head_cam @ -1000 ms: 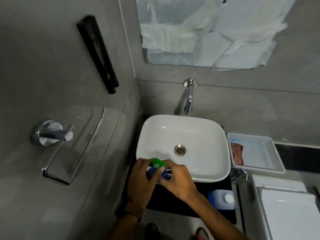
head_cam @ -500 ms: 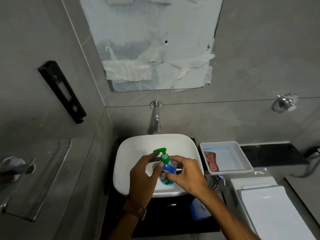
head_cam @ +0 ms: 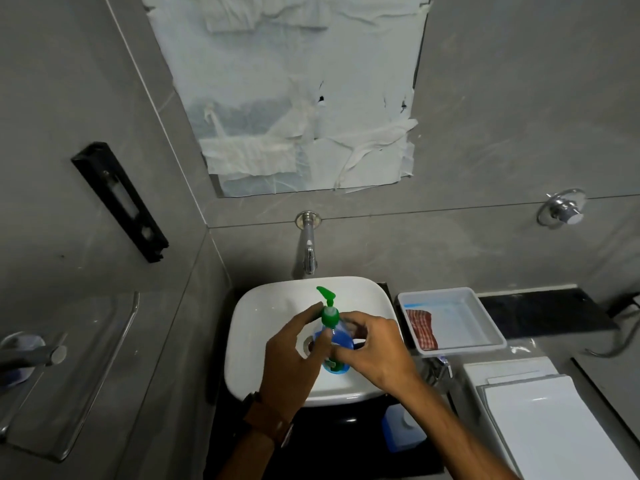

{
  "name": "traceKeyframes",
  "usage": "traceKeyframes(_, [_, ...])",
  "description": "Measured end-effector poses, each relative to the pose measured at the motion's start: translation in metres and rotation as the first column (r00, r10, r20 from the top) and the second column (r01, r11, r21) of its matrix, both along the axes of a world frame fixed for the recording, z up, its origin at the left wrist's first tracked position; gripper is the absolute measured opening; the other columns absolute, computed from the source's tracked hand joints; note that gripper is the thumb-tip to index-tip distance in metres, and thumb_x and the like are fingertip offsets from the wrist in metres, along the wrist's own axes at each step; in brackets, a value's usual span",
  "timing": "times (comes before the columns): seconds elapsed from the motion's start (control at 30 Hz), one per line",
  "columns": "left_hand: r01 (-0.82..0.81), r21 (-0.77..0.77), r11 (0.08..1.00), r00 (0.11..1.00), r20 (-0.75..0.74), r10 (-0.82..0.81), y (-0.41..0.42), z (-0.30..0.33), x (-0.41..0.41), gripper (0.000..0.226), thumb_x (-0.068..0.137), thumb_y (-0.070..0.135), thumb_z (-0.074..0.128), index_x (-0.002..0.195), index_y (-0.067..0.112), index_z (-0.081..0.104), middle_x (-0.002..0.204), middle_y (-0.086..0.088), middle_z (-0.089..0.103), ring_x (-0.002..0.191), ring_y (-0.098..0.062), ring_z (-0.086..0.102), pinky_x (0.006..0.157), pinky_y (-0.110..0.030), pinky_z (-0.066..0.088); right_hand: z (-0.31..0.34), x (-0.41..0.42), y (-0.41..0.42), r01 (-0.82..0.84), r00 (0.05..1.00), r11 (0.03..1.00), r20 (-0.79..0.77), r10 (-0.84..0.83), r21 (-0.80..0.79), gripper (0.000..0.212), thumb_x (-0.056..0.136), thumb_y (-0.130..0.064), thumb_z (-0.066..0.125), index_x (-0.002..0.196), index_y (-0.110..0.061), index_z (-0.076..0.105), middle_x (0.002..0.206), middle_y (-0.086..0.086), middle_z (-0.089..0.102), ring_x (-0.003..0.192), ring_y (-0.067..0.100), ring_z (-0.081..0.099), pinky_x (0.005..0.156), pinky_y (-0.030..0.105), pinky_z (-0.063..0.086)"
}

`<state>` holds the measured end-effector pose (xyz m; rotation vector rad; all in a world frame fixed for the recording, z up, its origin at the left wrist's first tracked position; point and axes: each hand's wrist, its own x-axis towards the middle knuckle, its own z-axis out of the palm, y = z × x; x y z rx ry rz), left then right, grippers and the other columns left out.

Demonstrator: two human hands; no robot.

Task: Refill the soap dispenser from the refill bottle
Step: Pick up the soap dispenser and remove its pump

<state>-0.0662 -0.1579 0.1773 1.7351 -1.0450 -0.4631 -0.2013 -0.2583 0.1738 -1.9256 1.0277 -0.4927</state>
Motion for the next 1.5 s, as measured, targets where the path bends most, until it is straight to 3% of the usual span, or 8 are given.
traceKeyframes(0.27, [0.023, 0.013, 1.000, 1.000, 0.006, -0.023, 0.000, 0.009, 0.011, 0.054, 0.080, 0.049, 0.066, 0.127, 0.023, 0.066, 0.122, 0.006, 0.072, 0.112, -0.013, 0.066, 0.105, -0.039, 0.052, -0.002, 0.006, 0.000, -0.011, 0.999, 1.000, -0.039, 0.011, -0.008, 0.056, 0.080, -0.033, 0.090, 0.131, -0.024, 0.070, 0.123, -0.008, 0.076, 0.105, 0.012, 0.072, 0.099, 0.035, 0.062])
traceKeyframes(0.5, [-0.102, -0.181, 0.978, 0.989, -0.125, 0.080, 0.003, 0.025, 0.015, 0.034, 0.075, 0.034, 0.078, 0.106, 0.040, 0.066, 0.097, 0.031, 0.072, 0.100, 0.002, 0.069, 0.087, -0.016, 0.057, -0.008, 0.001, 0.002, -0.047, 0.999, 0.999, -0.012, 0.047, 0.021, 0.057, 0.076, -0.030, 0.093, 0.129, -0.025, 0.071, 0.116, -0.011, 0.077, 0.103, 0.010, 0.072, 0.095, 0.030, 0.063])
traceKeyframes(0.6, [-0.221, -0.292, 0.931, 0.959, -0.240, 0.152, 0.007, 0.034, 0.024, 0.035, 0.075, 0.016, 0.083, 0.103, 0.032, 0.072, 0.100, 0.021, 0.076, 0.096, -0.003, 0.072, 0.079, -0.013, 0.056, -0.015, -0.001, 0.004, -0.052, 0.999, 0.998, 0.003, 0.052, 0.024, 0.057, 0.074, -0.030, 0.094, 0.126, -0.023, 0.072, 0.113, -0.010, 0.077, 0.103, 0.012, 0.073, 0.094, 0.031, 0.063])
traceKeyframes(0.83, [-0.442, -0.349, 0.826, 0.870, -0.389, 0.301, 0.045, 0.035, 0.053, 0.031, 0.064, 0.044, 0.086, 0.093, 0.037, 0.075, 0.096, 0.016, 0.078, 0.090, -0.003, 0.074, 0.074, -0.013, 0.056, -0.045, -0.010, 0.013, -0.065, 0.998, 0.997, -0.023, 0.066, 0.049, 0.056, 0.073, -0.035, 0.095, 0.123, -0.028, 0.072, 0.109, -0.014, 0.078, 0.102, 0.005, 0.072, 0.092, 0.030, 0.063])
traceKeyframes(1.03, [-0.606, 0.011, 0.796, 0.578, -0.682, 0.449, 0.092, -0.062, 0.043, 0.042, 0.066, 0.041, 0.089, 0.101, 0.023, 0.077, 0.101, 0.002, 0.079, 0.095, -0.012, 0.075, 0.075, -0.021, 0.060, -0.084, -0.023, 0.032, -0.039, 0.998, 0.995, -0.046, 0.043, 0.091, 0.045, 0.072, -0.033, 0.093, 0.113, -0.036, 0.073, 0.102, -0.023, 0.078, 0.100, -0.001, 0.072, 0.089, 0.029, 0.064])
traceKeyframes(1.2, [-0.656, 0.405, 0.637, 0.119, -0.777, 0.618, 0.114, -0.145, 0.024, 0.022, 0.076, 0.014, 0.083, 0.096, 0.008, 0.077, 0.089, 0.001, 0.078, 0.088, -0.015, 0.069, 0.069, -0.021, 0.059, -0.120, -0.029, 0.052, -0.063, 0.995, 0.991, -0.074, 0.072, 0.114, 0.053, 0.069, -0.035, 0.093, 0.115, -0.044, 0.068, 0.102, -0.032, 0.075, 0.097, -0.007, 0.072, 0.089, 0.023, 0.062])
traceKeyframes(1.3, [-0.586, 0.555, 0.590, -0.069, -0.760, 0.646, 0.111, -0.177, 0.023, 0.016, 0.080, 0.007, 0.080, 0.094, 0.006, 0.072, 0.093, -0.004, 0.071, 0.084, -0.014, 0.065, 0.068, -0.024, 0.055, -0.145, -0.029, 0.061, -0.063, 0.994, 0.986, -0.079, 0.076, 0.156, 0.053, 0.068, -0.031, 0.091, 0.113, -0.047, 0.067, 0.102, -0.029, 0.076, 0.098, -0.006, 0.072, 0.091, 0.027, 0.061])
traceKeyframes(1.5, [-0.501, 0.657, 0.563, -0.213, -0.724, 0.656, 0.083, -0.226, 0.038, 0.023, 0.074, 0.020, 0.086, 0.086, 0.011, 0.068, 0.093, -0.003, 0.070, 0.083, -0.016, 0.068, 0.071, -0.030, 0.056, -0.201, -0.018, 0.078, -0.082, 0.992, 0.979, -0.079, 0.098, 0.186, 0.052, 0.068, -0.027, 0.090, 0.113, -0.041, 0.069, 0.107, -0.019, 0.074, 0.104, -0.001, 0.070, 0.094, 0.028, 0.057])
